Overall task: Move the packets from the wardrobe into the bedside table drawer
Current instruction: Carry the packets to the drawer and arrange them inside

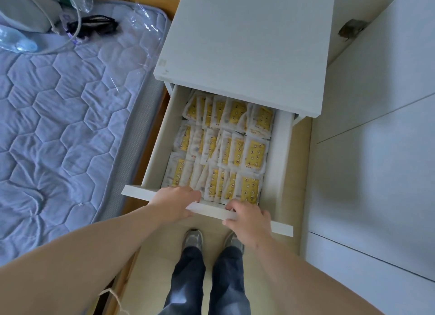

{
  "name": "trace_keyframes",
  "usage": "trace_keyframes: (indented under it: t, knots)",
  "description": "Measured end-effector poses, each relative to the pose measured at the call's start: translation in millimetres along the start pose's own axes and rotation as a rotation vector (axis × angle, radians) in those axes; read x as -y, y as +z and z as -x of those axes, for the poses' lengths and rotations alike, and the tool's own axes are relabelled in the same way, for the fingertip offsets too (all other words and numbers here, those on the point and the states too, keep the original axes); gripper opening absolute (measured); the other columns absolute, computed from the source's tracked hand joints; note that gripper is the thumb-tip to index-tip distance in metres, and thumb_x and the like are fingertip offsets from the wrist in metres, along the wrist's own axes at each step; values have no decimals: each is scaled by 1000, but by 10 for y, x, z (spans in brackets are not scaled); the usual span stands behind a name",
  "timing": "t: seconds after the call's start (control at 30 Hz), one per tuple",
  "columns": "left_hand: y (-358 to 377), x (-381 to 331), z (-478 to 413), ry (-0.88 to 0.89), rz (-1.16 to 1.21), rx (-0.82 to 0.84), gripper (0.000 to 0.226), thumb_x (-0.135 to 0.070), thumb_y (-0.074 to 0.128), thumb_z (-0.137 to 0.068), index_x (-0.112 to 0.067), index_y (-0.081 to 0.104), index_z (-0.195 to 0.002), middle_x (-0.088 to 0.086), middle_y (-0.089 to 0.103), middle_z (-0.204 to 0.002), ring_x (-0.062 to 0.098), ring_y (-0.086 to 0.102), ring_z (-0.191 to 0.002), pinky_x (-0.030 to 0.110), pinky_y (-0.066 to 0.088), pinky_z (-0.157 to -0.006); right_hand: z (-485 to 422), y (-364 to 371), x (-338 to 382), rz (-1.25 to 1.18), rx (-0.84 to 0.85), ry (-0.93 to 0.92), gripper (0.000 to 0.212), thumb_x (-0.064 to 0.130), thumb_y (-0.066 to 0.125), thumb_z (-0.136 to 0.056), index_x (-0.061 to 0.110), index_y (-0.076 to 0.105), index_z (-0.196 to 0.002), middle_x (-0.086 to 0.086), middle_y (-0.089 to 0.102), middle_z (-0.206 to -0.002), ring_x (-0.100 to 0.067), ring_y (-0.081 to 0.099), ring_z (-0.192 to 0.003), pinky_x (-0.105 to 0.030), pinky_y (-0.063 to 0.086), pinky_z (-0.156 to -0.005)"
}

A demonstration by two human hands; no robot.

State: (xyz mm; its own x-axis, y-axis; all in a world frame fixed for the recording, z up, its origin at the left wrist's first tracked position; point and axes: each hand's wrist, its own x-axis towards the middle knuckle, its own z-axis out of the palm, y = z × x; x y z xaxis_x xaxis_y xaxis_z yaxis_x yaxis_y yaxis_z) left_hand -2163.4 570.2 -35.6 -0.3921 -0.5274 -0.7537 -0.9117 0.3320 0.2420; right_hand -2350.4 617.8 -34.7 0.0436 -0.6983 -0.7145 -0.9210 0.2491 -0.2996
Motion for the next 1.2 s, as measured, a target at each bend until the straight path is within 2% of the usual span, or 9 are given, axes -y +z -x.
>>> trace_keyframes:
  t: [0.3, 0.4, 0.47, 0.53, 0.6, 0.7, 0.77, 0.93, 1.2]
  knots:
    - [-288, 49, -217, -3, -7, -95, 33, -26, 52, -95, -26, 48, -128, -6, 51, -126, 16, 54, -110, 31, 50, -88, -265, -297, 35, 19, -109, -33, 29, 38, 56, -91, 30, 55, -118, 9, 60, -118, -18, 50, -114, -39, 31, -96]
    - [-438, 58, -342, -27, -10, -184, 34, -26, 56, -93, -27, 51, -126, -7, 51, -125, 15, 54, -108, 30, 51, -86, -367, -423, 40, 108, -154, -76, 32, 39, 50, -94, 30, 52, -125, 6, 53, -127, -20, 42, -122, -40, 29, -102]
    - [-569, 58, -433, -43, -6, -263, 41, -27, 62, -89, -28, 51, -129, -6, 50, -130, 15, 51, -114, 29, 50, -90, -436, -520, 36, 185, -218, -111, 36, 39, 48, -94, 29, 50, -129, 3, 40, -141, -23, 31, -131, -42, 24, -109]
    - [-717, 57, -518, -33, -93, -374, 61, -32, 67, -84, -31, 39, -139, -4, 37, -144, 19, 36, -131, 34, 41, -102, -519, -667, 29, 277, -304, -145, 49, 41, 52, -92, 28, 39, -137, -1, 17, -155, -27, 16, -140, -45, 14, -115]
    - [-883, 64, -591, -22, -279, -483, 85, -39, 69, -80, -36, 18, -147, 1, 11, -156, 27, 12, -143, 44, 23, -114, -605, -848, 28, 348, -372, -162, 76, 44, 59, -88, 32, 14, -149, -3, -7, -159, -33, 4, -144, -49, 5, -116]
    - [-1075, 84, -714, -59, -451, -530, 110, -50, 66, -77, -36, -19, -146, 4, -24, -155, 36, -18, -143, 56, -4, -113, -746, -1089, 35, 463, -452, -197, 102, 44, 64, -84, 35, -14, -148, -5, -22, -157, -36, -9, -145, -51, -8, -113]
    - [-1168, 95, -804, -102, -501, -537, 121, -58, 65, -75, -32, -35, -139, 6, -34, -151, 38, -26, -140, 60, -10, -109, -850, -1217, 36, 499, -455, -179, 108, 44, 65, -83, 33, -22, -146, -6, -27, -155, -37, -16, -144, -52, -13, -110]
    - [-1396, 122, -1016, -176, -421, -506, 129, -61, 68, -72, -25, -36, -140, 6, -31, -153, 37, -24, -141, 61, -4, -111, -1097, -1476, 27, 478, -381, -72, 115, 53, 65, -80, 25, -26, -146, -9, -28, -155, -35, -19, -143, -57, -7, -113]
    - [-1560, 100, -1165, -205, -338, -585, 110, -50, 69, -77, -33, -14, -146, 3, -4, -153, 36, -1, -143, 60, 10, -114, -1307, -1656, 80, 410, -396, -20, 106, 47, 65, -83, 29, -15, -148, -8, -19, -157, -41, -15, -143, -60, 1, -113]
